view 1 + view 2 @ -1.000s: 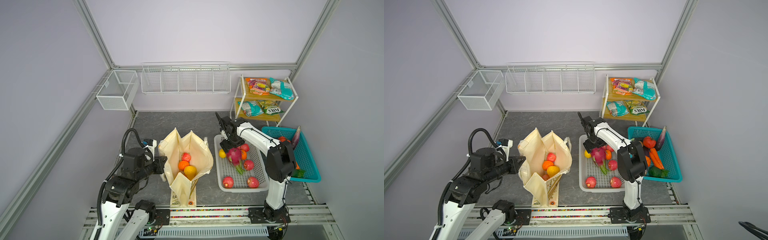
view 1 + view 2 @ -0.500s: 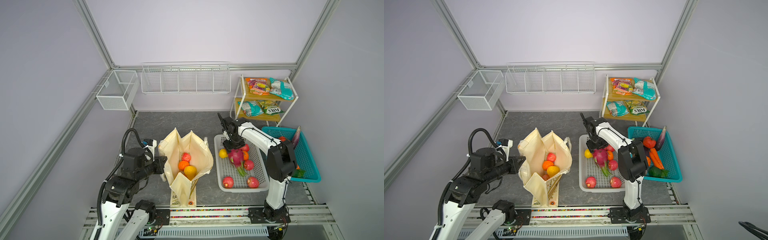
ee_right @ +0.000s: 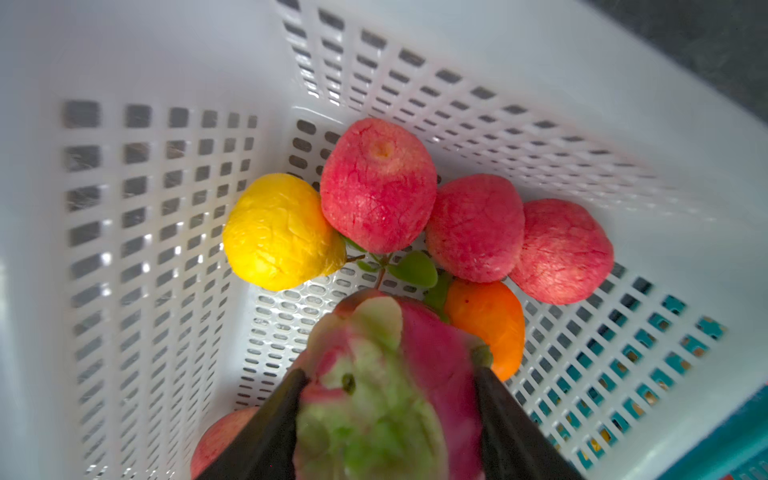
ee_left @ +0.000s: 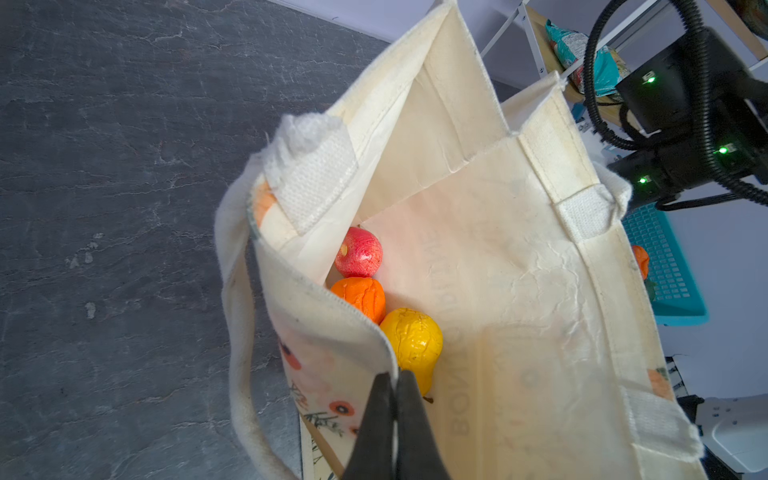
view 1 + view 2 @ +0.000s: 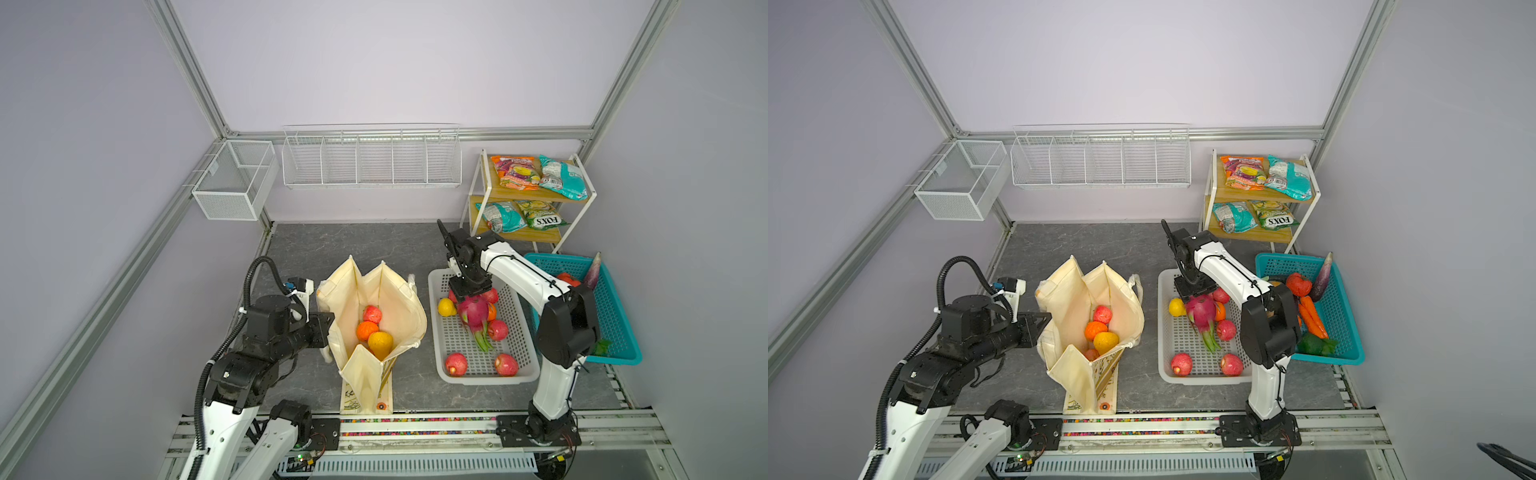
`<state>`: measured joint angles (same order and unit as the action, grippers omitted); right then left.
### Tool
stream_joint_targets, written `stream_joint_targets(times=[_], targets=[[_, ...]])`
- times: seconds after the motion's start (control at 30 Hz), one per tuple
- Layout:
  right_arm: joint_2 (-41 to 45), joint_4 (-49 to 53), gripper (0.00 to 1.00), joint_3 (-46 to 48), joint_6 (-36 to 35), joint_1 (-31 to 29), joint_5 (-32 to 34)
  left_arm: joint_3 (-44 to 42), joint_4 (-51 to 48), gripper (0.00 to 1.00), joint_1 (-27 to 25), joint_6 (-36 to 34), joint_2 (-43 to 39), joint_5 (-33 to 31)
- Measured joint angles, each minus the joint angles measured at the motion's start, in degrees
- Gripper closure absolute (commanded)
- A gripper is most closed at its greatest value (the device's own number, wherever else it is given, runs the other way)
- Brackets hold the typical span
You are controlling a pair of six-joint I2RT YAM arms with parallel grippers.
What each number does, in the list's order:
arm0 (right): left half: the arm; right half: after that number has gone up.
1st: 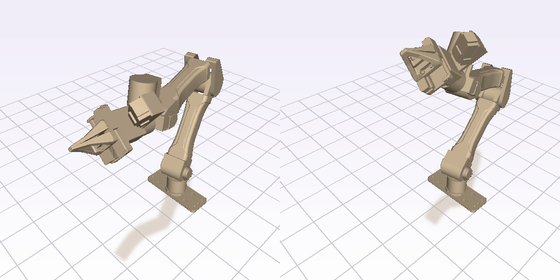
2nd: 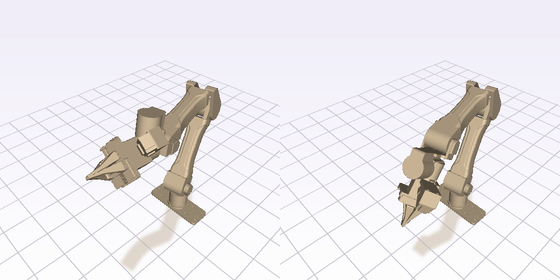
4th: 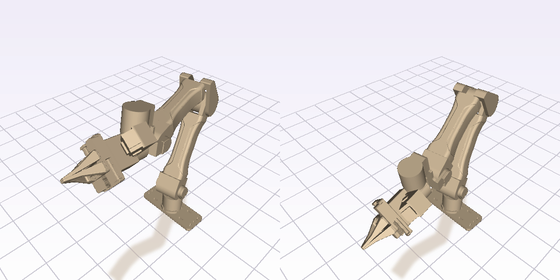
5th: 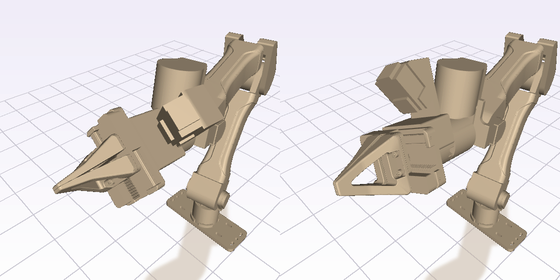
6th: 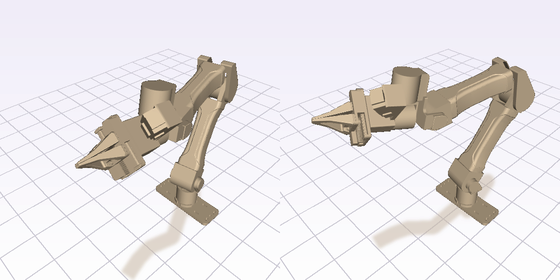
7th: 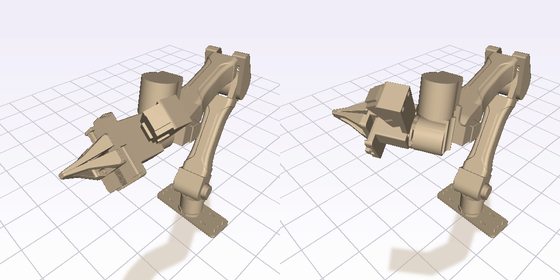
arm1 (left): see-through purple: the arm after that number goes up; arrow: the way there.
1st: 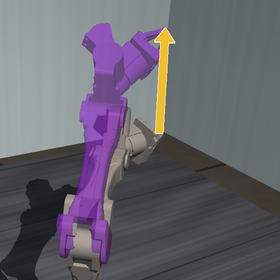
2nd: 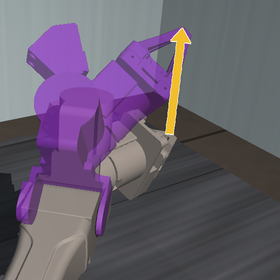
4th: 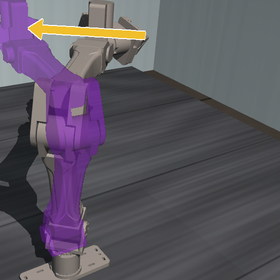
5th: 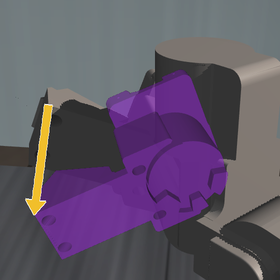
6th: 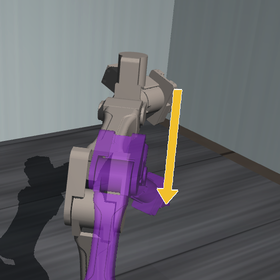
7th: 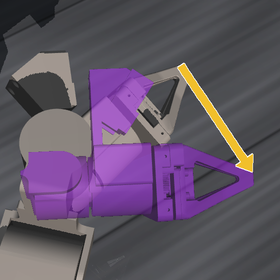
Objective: Place the food into the grocery bag and tie it
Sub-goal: 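Lower the right gripper onto the dragon fruit and close on it, then lift the dragon fruit with the right gripper and carry it over the bag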
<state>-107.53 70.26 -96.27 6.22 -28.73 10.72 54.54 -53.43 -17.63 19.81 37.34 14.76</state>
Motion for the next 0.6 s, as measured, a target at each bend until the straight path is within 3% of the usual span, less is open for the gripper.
stream_joint_targets(times=[0.33, 0.47, 0.6], targets=[[6.0, 5.8, 0.41, -11.6, 1.5, -4.3, 0.4, 0.0, 0.4, 1.0, 0.0, 0.0, 0.8, 0.0], [6.1, 9.7, 0.42, -23.2, 2.0, -8.2, 1.6, 0.0, 0.6, 1.0, 0.0, 0.0, 1.2, 0.1], [3.4, 14.2, 0.43, -42.5, 2.0, -13.6, 2.9, 0.0, 1.1, 1.0, 0.0, 0.0, 1.4, 0.1]])
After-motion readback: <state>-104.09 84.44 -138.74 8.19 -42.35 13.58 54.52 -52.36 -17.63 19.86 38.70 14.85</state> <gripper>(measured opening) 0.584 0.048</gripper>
